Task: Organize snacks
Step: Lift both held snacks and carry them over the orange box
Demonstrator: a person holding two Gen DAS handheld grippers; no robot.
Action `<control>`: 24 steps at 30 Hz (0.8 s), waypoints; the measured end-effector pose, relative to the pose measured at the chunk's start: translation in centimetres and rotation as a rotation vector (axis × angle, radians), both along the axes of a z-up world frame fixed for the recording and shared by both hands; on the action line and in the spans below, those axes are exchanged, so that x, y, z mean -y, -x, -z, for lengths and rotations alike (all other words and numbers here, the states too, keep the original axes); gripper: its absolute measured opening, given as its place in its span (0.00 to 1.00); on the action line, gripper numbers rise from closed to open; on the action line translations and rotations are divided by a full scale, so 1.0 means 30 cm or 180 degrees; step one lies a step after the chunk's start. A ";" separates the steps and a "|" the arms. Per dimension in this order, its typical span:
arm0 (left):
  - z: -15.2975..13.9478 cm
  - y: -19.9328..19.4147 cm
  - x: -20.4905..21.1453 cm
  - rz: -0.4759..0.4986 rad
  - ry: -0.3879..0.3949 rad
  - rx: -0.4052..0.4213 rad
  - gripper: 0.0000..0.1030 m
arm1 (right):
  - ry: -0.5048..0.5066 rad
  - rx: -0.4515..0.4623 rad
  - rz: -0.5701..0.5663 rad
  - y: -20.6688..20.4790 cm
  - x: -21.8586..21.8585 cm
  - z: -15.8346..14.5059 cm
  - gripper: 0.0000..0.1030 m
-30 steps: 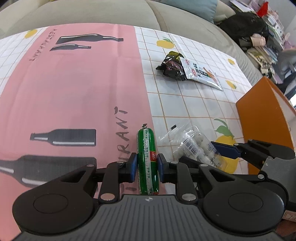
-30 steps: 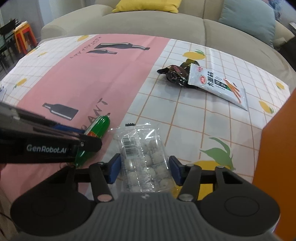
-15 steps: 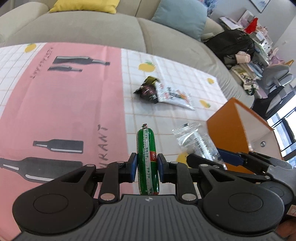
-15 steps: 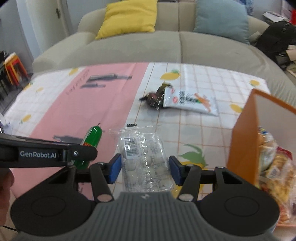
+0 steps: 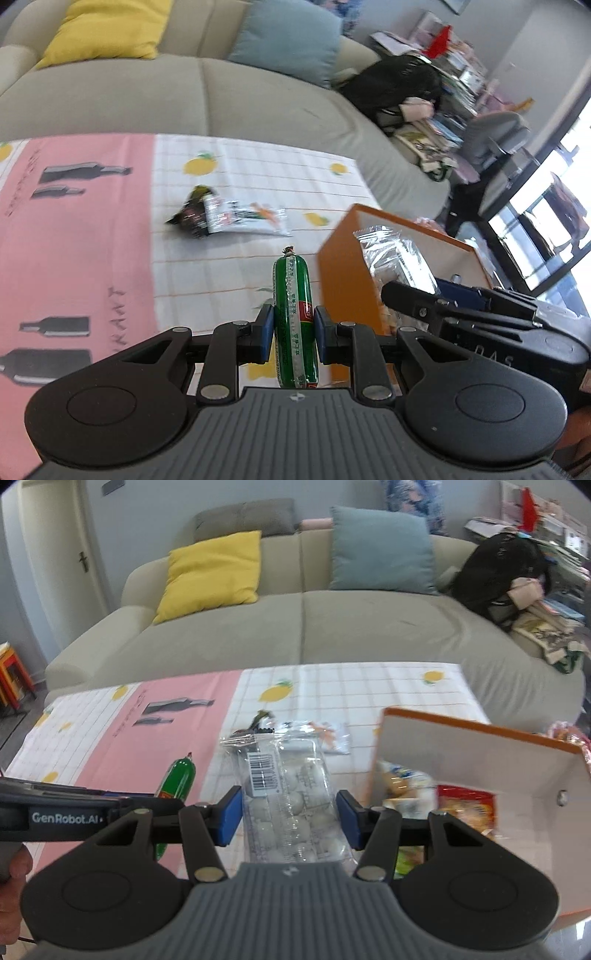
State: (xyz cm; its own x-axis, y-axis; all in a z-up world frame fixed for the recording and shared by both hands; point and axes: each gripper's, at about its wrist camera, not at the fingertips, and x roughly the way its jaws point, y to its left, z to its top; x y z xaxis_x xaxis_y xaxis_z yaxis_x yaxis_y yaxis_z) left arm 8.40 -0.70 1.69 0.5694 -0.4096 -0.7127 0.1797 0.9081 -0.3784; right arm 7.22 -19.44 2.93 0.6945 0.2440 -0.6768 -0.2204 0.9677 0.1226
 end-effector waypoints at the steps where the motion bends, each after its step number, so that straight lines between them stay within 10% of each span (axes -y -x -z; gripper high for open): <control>1: -0.011 -0.003 0.024 0.0049 -0.0012 0.0022 0.24 | 0.0000 0.0016 0.0042 0.003 0.023 -0.011 0.52; 24: -0.007 -0.142 0.600 0.1298 -0.0126 -0.0064 0.24 | 0.0403 -0.0468 0.1011 -0.059 0.534 0.050 0.52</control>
State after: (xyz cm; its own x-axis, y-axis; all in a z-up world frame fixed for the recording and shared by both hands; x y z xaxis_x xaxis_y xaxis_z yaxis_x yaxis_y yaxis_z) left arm 12.65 -18.71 1.91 0.3518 -0.5710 -0.7418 0.5208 0.7778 -0.3517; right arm 9.00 -35.46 1.42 0.6154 -0.0600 -0.7859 0.1043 0.9945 0.0057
